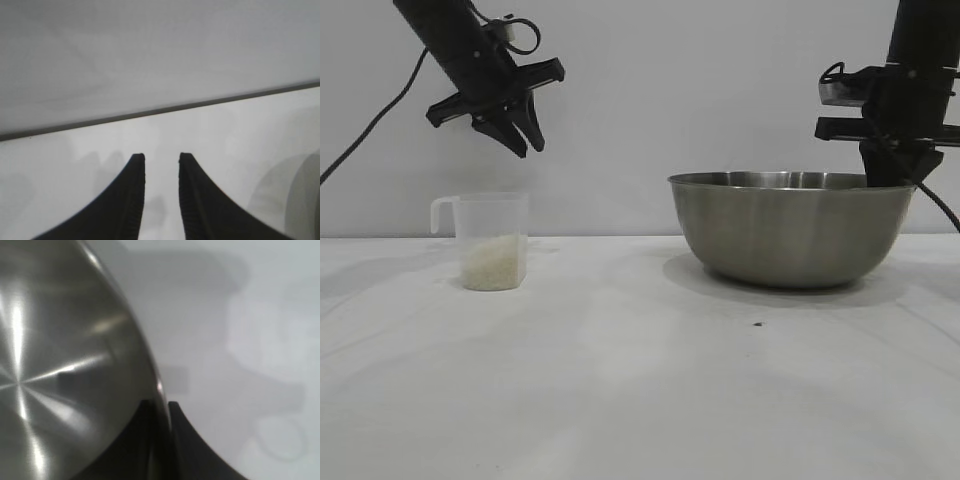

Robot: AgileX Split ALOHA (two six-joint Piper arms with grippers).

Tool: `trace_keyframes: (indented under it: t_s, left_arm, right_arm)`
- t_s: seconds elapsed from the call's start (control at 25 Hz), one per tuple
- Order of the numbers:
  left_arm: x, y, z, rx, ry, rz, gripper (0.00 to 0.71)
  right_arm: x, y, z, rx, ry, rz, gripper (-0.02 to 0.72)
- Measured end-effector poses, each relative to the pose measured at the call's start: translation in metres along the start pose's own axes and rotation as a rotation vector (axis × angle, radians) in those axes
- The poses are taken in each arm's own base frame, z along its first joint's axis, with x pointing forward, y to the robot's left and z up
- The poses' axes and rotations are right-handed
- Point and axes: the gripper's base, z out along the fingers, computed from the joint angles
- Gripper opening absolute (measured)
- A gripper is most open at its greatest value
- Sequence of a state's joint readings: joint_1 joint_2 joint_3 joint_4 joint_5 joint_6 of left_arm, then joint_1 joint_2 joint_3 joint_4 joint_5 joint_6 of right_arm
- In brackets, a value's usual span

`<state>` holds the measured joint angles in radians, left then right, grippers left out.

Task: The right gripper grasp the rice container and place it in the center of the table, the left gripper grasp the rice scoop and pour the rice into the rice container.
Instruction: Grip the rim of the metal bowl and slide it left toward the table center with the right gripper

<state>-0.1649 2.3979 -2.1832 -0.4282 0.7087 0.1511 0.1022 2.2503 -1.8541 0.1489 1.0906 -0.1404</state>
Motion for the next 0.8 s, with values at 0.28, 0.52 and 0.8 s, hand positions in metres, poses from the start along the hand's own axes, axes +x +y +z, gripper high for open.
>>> trace_keyframes:
  t_s: [0.28,0.52,0.8]
  left_arm:
    - [0.002,0.0,0.0,0.003,0.022,0.0,0.15]
    - [0.002,0.001,0.0,0.001,0.024,0.001,0.15]
    - [0.001,0.003,-0.002,-0.002,0.021,-0.003,0.15]
  right_arm:
    - [0.015,0.034,0.003,-0.008,0.074,-0.072,0.0]
    - [0.057,0.082,0.005,-0.009,0.112,-0.177,0.0]
    - [0.1,0.109,0.001,-0.012,0.108,-0.242,0.0]
